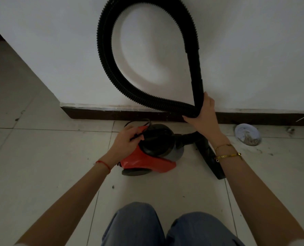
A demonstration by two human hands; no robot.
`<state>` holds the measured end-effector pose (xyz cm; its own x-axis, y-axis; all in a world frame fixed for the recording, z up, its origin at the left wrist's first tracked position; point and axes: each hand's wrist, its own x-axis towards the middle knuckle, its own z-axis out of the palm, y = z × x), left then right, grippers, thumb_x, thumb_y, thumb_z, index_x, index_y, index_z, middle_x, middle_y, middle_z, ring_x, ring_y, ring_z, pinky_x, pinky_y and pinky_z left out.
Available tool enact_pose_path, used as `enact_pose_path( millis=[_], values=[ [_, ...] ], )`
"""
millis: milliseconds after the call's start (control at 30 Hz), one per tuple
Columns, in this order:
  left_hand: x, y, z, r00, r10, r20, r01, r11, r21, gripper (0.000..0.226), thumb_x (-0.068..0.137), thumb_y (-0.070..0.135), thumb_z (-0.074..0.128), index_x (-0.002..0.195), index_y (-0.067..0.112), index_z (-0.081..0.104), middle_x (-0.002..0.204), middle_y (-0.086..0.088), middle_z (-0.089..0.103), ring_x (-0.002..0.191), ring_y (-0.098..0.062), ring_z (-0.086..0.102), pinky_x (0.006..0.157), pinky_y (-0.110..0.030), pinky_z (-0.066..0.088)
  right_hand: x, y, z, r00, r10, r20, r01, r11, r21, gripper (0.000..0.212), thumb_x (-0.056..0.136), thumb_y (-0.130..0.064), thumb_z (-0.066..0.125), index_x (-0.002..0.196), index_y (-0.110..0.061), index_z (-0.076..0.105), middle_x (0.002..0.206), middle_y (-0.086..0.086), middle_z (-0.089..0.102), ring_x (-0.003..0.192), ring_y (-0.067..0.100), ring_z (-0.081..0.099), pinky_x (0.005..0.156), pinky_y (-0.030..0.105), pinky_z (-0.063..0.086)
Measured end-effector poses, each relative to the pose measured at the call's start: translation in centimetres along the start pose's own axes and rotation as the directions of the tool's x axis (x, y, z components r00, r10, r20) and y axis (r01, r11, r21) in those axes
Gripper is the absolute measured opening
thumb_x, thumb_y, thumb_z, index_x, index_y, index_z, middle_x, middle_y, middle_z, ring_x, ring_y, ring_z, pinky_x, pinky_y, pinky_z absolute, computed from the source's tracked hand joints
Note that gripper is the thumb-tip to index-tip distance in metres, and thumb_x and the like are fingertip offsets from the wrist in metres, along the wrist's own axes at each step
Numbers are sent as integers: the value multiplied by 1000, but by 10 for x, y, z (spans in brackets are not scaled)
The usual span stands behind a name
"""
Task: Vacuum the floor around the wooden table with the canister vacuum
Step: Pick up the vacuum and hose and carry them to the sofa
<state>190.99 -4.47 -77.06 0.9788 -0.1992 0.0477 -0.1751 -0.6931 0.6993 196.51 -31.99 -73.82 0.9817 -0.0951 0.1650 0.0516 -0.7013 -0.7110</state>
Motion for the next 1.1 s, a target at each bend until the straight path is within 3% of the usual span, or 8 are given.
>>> enact_pose_path(
  millis=[100,200,300,433,600,867,1000,1100],
  values=[
    [9,0,14,997,27,77,-27,1000,4,5,82,10,63,87,13,64,121,3,52,106,-13,51,92,-25,43,1,0,0,1000,5,8,-5,1000,-10,111,69,-32,82,149,-3,11,143,15,26,132,27,35,109,42,37],
    [16,0,27,986,20,168,-32,997,74,12,78,11,64,81,15,53,134,0,45,106,-16,52,83,-19,40,2,0,2,1000,9,8,-9,1000,-21,112,68,-34,83,149,-3,12,142,14,27,131,25,35,109,40,38],
    [24,2,36,988,15,154,-38,989,146,21,76,12,66,79,13,46,119,-3,50,87,-17,53,70,-21,43,4,1,5,1000,23,9,-23,999,-26,112,67,-36,83,149,-5,13,142,13,28,130,25,36,109,40,38],
    [35,0,44,988,-72,140,42,978,202,18,78,10,63,92,10,51,93,-4,57,83,-21,57,70,-30,50,3,0,7,999,40,-18,-41,998,-45,111,66,-39,83,149,-8,15,145,14,30,131,27,37,109,44,37],
    [36,-3,49,993,-68,91,48,977,208,23,77,6,58,99,12,53,88,-2,60,79,-18,58,70,-34,54,4,0,9,996,70,-50,-73,996,-50,110,61,-50,78,147,-12,21,141,11,43,128,28,43,104,52,40],
    [33,-5,52,993,-118,18,115,987,109,46,79,3,64,113,18,37,92,-1,59,72,-13,61,59,-29,58,9,4,13,996,58,-72,-65,992,-104,105,66,-38,81,147,-7,22,141,14,40,130,28,37,109,44,33],
    [38,-9,59,987,-155,36,146,971,190,63,78,10,67,133,15,37,104,-3,61,90,-18,62,76,-29,57,10,5,13,995,59,-79,-68,992,-108,104,66,-37,81,147,-6,24,140,14,42,128,28,39,108,44,35],
    [44,-7,65,980,-196,26,181,941,285,50,78,17,65,123,9,45,105,-7,60,99,-24,57,85,-34,52,10,5,12,995,57,-78,-65,992,-110,103,66,-37,81,146,-6,25,139,14,42,128,28,39,108,44,35]
  ],
)
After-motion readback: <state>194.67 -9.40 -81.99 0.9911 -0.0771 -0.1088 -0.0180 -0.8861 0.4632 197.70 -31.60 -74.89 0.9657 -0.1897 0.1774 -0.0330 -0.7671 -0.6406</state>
